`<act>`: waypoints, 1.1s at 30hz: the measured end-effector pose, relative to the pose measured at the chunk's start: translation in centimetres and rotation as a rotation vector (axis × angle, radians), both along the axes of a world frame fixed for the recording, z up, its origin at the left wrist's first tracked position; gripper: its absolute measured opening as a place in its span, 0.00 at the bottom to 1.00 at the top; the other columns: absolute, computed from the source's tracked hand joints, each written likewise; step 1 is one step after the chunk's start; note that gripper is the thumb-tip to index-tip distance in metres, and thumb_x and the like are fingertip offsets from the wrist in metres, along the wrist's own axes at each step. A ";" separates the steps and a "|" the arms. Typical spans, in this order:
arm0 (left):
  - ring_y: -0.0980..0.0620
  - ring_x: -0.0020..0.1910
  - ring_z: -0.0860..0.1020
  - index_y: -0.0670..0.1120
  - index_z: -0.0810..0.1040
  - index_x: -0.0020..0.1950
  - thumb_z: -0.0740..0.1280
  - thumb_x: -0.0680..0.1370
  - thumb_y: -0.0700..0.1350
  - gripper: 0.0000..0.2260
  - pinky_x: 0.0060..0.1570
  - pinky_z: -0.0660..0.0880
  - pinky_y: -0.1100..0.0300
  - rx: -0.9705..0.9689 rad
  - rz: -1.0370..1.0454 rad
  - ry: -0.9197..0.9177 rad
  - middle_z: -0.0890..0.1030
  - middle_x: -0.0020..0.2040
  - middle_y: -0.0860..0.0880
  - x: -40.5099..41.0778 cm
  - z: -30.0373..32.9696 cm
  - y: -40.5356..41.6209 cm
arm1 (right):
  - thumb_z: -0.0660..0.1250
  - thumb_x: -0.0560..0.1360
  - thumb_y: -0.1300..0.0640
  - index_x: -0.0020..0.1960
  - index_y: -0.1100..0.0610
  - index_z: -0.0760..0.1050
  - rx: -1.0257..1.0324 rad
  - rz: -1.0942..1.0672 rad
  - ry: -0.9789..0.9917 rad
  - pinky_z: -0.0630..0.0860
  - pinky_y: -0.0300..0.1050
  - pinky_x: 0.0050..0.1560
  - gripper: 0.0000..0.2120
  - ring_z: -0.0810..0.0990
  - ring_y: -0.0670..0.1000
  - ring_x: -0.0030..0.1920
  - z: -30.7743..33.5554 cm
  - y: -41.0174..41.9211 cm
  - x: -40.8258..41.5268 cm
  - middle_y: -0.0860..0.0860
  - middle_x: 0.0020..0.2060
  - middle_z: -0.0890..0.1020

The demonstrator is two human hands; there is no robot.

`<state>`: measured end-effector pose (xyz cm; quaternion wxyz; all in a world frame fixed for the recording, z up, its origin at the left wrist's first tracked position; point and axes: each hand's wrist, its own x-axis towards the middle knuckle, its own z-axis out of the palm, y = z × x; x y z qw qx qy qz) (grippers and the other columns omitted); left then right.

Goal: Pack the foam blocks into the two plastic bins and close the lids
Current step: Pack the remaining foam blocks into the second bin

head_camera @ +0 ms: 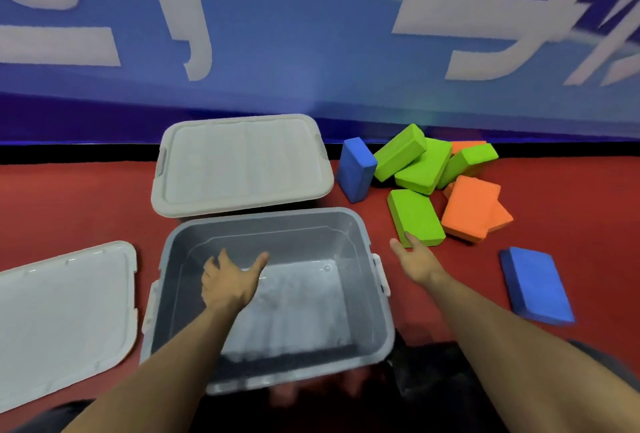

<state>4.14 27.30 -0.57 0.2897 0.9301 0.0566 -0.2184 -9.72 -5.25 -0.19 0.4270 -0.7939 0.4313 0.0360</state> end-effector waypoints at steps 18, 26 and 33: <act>0.35 0.76 0.65 0.63 0.49 0.81 0.67 0.75 0.67 0.40 0.72 0.65 0.45 -0.176 -0.428 -0.248 0.43 0.83 0.43 16.4 -12.9 -42.9 | 0.79 0.62 0.34 0.82 0.58 0.52 0.305 -0.752 -0.072 0.66 0.56 0.74 0.61 0.70 0.61 0.74 -25.2 -27.0 7.8 0.59 0.74 0.70; 0.32 0.61 0.75 0.58 0.66 0.67 0.68 0.72 0.71 0.30 0.61 0.72 0.43 -0.070 -0.380 -0.424 0.56 0.78 0.40 20.9 -18.6 -47.6 | 0.80 0.65 0.41 0.70 0.49 0.63 0.184 -0.940 -0.182 0.74 0.55 0.62 0.41 0.76 0.61 0.64 -33.0 -27.6 7.2 0.55 0.56 0.77; 0.47 0.52 0.75 0.51 0.68 0.59 0.71 0.76 0.54 0.18 0.50 0.68 0.54 -0.310 -0.259 -0.436 0.70 0.67 0.49 19.8 -16.1 -43.3 | 0.83 0.65 0.51 0.59 0.56 0.63 0.111 -0.882 -0.231 0.72 0.48 0.53 0.35 0.74 0.57 0.52 -30.4 -23.6 7.8 0.60 0.57 0.74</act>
